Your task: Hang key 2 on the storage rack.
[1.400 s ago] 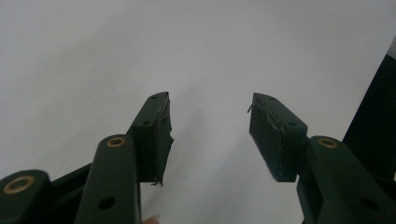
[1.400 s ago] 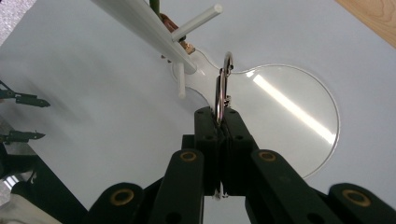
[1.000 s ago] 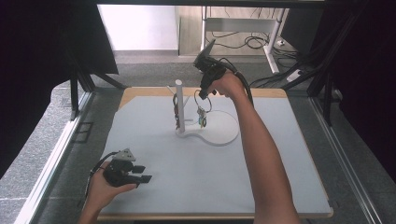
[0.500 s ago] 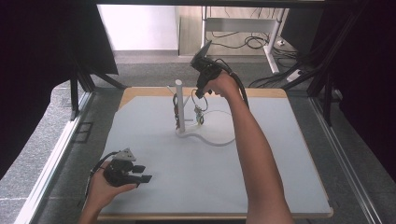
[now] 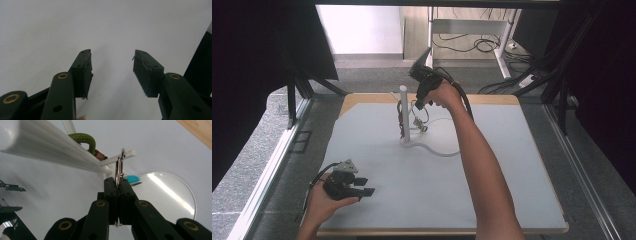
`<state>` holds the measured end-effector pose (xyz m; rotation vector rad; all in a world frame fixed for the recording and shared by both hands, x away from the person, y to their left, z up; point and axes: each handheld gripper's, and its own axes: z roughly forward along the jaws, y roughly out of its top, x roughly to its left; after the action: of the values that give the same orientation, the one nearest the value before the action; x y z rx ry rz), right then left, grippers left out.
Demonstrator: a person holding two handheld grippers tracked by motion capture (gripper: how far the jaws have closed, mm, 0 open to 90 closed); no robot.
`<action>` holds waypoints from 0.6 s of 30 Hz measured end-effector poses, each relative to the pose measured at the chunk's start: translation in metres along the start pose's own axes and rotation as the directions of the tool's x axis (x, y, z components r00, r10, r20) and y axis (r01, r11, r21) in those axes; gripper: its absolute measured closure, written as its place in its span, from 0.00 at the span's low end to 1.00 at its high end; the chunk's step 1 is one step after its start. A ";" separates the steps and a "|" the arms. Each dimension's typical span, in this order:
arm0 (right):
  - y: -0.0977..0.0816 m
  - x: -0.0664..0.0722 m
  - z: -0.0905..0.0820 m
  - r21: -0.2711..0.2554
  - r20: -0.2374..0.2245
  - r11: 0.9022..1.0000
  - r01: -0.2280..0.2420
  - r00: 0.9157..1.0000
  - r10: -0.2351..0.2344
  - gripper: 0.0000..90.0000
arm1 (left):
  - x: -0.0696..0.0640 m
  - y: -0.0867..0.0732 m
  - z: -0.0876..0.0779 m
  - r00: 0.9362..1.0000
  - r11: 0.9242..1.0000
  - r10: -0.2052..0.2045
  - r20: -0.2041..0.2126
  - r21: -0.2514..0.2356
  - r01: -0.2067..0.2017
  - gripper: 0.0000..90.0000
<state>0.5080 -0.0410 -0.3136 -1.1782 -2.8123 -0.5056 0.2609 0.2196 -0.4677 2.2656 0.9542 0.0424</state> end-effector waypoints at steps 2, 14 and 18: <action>0.000 0.001 0.002 0.003 -0.005 1.000 0.003 1.000 -0.003 0.96 | 0.000 0.000 0.000 1.000 1.000 0.000 0.000 0.000 0.000 0.55; -0.008 0.004 0.015 0.019 -0.040 1.000 0.007 0.999 -0.006 0.95 | 0.000 0.000 0.000 1.000 1.000 0.008 0.002 0.009 -0.008 0.55; -0.010 0.003 0.017 0.019 -0.055 1.000 0.006 0.998 -0.005 0.94 | 0.000 0.000 0.001 1.000 1.000 0.010 0.002 0.014 -0.010 0.55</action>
<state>0.5001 -0.0395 -0.3321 -1.1356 -2.7688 -0.5015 0.2616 0.2194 -0.4682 2.2827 0.9444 0.0381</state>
